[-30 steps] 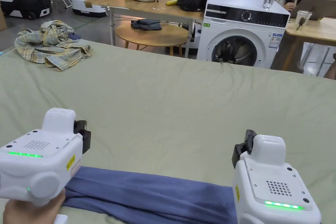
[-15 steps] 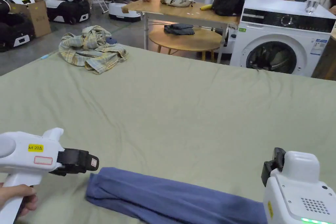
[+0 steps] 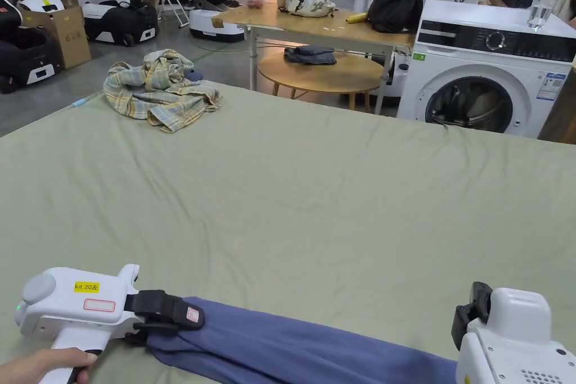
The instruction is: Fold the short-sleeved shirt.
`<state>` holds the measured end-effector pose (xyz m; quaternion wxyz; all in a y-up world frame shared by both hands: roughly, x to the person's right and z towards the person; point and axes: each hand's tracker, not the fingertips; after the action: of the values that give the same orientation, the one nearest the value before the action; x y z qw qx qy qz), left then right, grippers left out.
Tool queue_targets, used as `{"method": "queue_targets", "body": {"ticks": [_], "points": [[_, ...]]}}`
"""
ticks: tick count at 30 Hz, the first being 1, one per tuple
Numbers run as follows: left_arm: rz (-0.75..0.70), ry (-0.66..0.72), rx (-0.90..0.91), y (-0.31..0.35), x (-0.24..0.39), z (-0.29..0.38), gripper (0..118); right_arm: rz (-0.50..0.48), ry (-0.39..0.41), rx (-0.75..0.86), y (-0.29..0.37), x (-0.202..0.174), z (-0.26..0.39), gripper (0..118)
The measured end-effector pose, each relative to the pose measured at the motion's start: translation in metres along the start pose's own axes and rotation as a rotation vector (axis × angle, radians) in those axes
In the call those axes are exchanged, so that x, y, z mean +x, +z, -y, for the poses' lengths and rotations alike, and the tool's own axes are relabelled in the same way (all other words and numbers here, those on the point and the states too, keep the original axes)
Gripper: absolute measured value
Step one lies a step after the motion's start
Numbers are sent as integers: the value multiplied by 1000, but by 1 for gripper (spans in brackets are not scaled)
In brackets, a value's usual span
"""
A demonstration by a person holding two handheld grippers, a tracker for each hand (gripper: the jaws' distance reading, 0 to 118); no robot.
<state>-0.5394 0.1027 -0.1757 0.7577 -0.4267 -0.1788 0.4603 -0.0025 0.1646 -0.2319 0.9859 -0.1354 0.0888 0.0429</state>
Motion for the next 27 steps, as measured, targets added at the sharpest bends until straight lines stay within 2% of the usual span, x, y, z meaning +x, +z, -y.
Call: {"method": "queue_targets", "body": {"ticks": [1,2,3,4,7,8,11,12,13,15,17,19,23,27], "points": [[-85,-29,-7,2,-5,-1,11,-1,-2,-4,-1,1,1,0],[-101,-23,-20,2,-5,0,10,-1,-5,-6,-1,2,1,0],[-50,-8,4,1,-4,-1,9,-2,-8,-11,-1,2,2,0],[-45,-8,21,-20,-16,4,8,-3,-8,-14,-2,3,2,0],[-61,3,38,-23,-13,-2,8,-5,-4,-17,-3,4,2,0],[-65,-2,48,-13,8,16,8,-7,-3,-17,-4,5,1,0],[-80,-60,73,2,36,16,7,-10,0,-6,-3,5,-1,0],[-79,-68,76,9,12,6,7,-9,2,-2,-3,5,-2,0],[-83,-81,87,14,14,2,7,-8,5,-1,-3,5,-3,0],[-106,-111,107,27,22,-8,7,-12,3,1,-3,5,-5,0],[-123,-128,128,37,53,12,7,-15,0,0,-3,5,-6,0],[-181,-101,158,51,60,8,7,-17,-2,0,-4,5,-5,0],[-340,-133,162,75,81,15,7,-28,1,1,-4,3,-5,0],[-347,-137,153,74,102,24,7,-37,-2,1,-4,1,-4,0]]}}
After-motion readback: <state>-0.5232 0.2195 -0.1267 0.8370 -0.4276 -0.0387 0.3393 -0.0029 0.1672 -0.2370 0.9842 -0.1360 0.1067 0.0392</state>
